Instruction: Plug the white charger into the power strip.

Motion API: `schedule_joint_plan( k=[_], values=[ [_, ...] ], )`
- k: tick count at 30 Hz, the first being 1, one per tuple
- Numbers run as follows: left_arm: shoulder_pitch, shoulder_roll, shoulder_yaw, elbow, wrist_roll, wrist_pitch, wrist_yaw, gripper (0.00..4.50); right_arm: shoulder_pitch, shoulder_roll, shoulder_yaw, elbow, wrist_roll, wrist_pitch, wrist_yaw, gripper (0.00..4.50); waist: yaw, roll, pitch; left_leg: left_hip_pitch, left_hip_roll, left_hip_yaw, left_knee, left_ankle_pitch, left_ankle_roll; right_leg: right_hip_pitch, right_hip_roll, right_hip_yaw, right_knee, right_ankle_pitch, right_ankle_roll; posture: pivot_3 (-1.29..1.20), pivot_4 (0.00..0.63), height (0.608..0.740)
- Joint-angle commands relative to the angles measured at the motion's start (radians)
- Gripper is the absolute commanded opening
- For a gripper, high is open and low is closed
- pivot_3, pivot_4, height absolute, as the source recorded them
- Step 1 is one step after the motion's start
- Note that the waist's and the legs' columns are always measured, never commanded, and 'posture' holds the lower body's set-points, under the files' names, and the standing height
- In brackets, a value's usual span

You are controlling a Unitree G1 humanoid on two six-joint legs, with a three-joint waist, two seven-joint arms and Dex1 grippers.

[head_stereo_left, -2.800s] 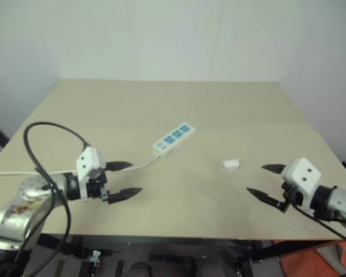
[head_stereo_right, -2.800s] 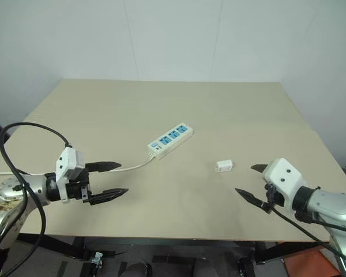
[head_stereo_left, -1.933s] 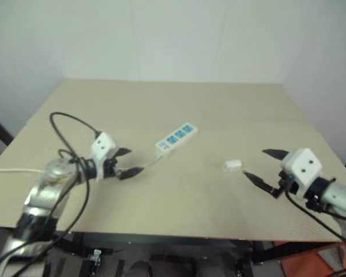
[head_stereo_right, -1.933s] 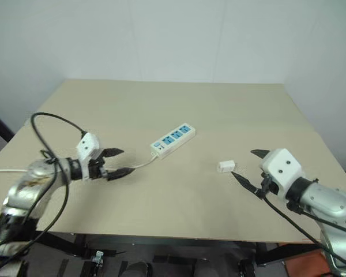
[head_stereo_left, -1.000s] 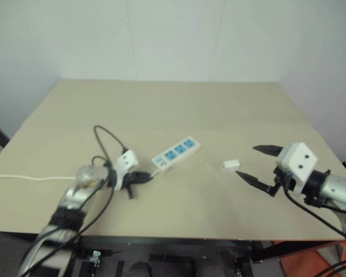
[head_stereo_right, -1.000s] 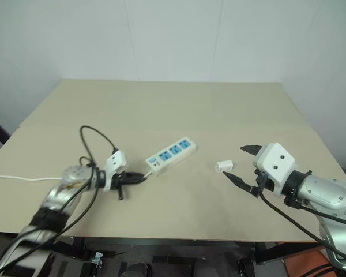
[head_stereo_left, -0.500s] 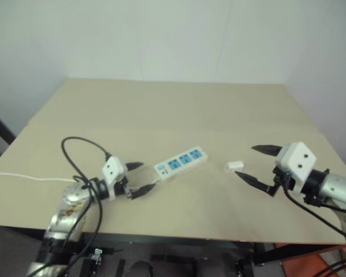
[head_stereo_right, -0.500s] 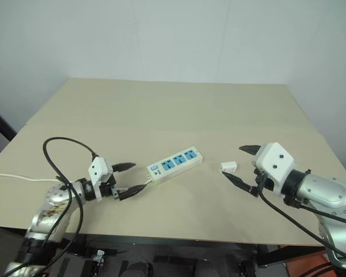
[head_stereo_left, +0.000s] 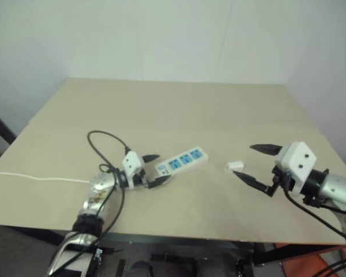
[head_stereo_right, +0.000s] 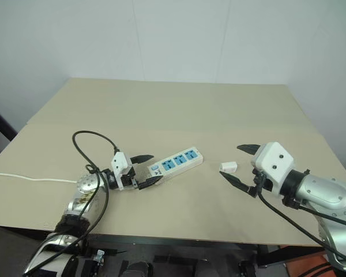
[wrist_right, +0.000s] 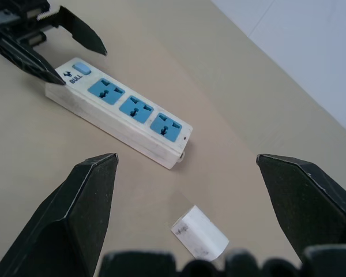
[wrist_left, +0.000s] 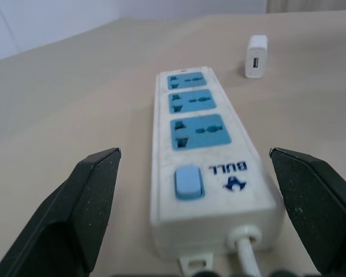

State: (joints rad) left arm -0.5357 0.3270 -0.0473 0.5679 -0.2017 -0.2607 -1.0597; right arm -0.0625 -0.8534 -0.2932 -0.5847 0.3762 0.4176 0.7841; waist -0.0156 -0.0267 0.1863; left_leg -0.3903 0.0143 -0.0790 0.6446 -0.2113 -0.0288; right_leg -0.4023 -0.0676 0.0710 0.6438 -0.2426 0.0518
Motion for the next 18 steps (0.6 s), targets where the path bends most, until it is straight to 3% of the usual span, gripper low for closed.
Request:
schedule_joint_plan(
  k=[1, 9, 14, 18],
  values=[
    [-0.036, -0.029, -0.015, 0.058, -0.001, -0.057, -0.033, 4.49, 0.001, -0.004, -0.043, -0.038, 0.015, 0.007, -0.013, 4.50, 0.000, 0.000, 0.000, 0.000, 0.000, 0.000, 0.000, 0.000, 0.000, 0.000, 0.000, 0.000, 0.000, 0.000, 0.000, 0.00, 0.150, 0.740],
    [-0.078, -0.078, -0.037, 0.220, 0.073, -0.119, 0.027, 4.49, -0.009, -0.005, -0.042, -0.046, 0.023, 0.009, -0.015, 4.50, 0.004, 0.000, -0.001, 0.001, 0.000, 0.000, 0.000, 0.000, 0.000, 0.002, 0.000, 0.000, 0.000, -0.001, 0.002, 0.00, 0.150, 0.740],
    [-0.085, -0.072, -0.040, 0.291, 0.085, -0.159, -0.002, 3.33, -0.022, -0.010, -0.051, -0.057, 0.038, 0.014, -0.012, 4.50, 0.003, 0.000, -0.004, 0.007, -0.001, 0.000, 0.000, 0.000, 0.000, 0.009, 0.000, -0.001, -0.002, -0.004, 0.007, 0.00, 0.150, 0.740],
    [-0.082, -0.059, -0.034, 0.286, 0.075, -0.155, -0.039, 3.28, -0.027, -0.019, -0.051, -0.044, 0.044, 0.011, -0.006, 4.50, 0.001, 0.000, -0.006, 0.009, 0.000, 0.000, -0.001, 0.000, 0.000, 0.011, 0.000, -0.001, -0.002, -0.004, 0.008, 0.00, 0.150, 0.740]
  ],
)
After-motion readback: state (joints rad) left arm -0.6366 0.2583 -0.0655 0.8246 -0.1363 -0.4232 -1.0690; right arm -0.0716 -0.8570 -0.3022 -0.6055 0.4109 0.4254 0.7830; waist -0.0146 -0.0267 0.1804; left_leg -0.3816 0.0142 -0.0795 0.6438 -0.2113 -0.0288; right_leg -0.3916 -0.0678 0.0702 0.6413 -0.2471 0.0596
